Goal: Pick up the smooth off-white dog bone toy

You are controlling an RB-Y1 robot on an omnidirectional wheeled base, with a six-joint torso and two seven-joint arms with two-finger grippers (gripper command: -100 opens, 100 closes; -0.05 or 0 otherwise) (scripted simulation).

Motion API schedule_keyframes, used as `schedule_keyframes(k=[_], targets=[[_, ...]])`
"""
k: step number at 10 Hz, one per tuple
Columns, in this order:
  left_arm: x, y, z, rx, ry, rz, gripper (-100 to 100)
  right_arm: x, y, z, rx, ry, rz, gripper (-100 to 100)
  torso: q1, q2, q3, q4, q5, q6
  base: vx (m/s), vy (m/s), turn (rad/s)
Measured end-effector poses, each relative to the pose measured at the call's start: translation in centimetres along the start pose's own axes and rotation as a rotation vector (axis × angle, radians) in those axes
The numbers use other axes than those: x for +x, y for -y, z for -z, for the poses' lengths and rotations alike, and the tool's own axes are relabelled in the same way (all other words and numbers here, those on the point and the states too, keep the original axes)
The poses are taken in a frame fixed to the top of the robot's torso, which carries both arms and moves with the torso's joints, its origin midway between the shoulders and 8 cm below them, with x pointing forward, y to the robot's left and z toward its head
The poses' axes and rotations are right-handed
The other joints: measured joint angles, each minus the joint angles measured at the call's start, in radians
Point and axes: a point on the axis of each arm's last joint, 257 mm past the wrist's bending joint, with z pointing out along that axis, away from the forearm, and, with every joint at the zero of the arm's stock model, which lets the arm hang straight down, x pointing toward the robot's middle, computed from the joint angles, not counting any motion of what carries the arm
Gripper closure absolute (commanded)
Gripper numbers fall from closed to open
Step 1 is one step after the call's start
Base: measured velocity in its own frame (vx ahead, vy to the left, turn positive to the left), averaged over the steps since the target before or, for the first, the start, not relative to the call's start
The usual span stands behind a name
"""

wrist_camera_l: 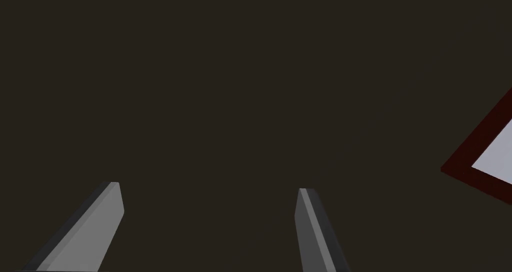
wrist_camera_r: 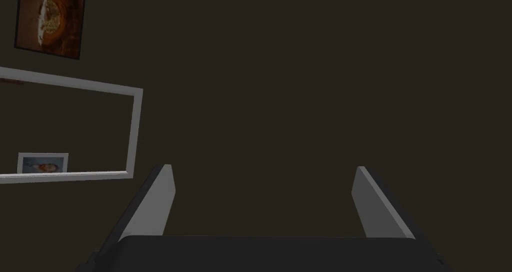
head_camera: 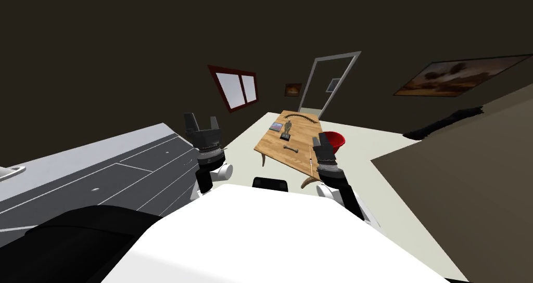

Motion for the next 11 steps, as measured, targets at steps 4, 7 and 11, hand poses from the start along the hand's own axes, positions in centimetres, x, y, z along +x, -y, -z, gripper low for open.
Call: schedule_keyframes(k=[4, 7, 11], targets=[[0.0, 0.0, 0.0, 0.0, 0.0, 0.0, 0, 1.4, 4.9, 1.6, 0.128, -0.126, 0.1, -100, 0.0, 0.0, 0.0, 0.0, 0.0, 0.0, 0.0, 0.033, 0.273], [0.0, 0.0, 0.0, 0.0, 0.0, 0.0, 0, 3.1, 8.9, 4.2, 0.225, -0.225, 0.177, -100, 0.0, 0.0, 0.0, 0.0, 0.0, 0.0, 0.01, 0.036, 0.336], [0.0, 0.0, 0.0, 0.0, 0.0, 0.0, 0, 5.0, 14.9, 8.7, 0.383, -0.383, 0.3, -100, 0.0, -0.001, -0.001, 0.0, 0.0, 0.0, 0.018, 0.024, 0.271]])
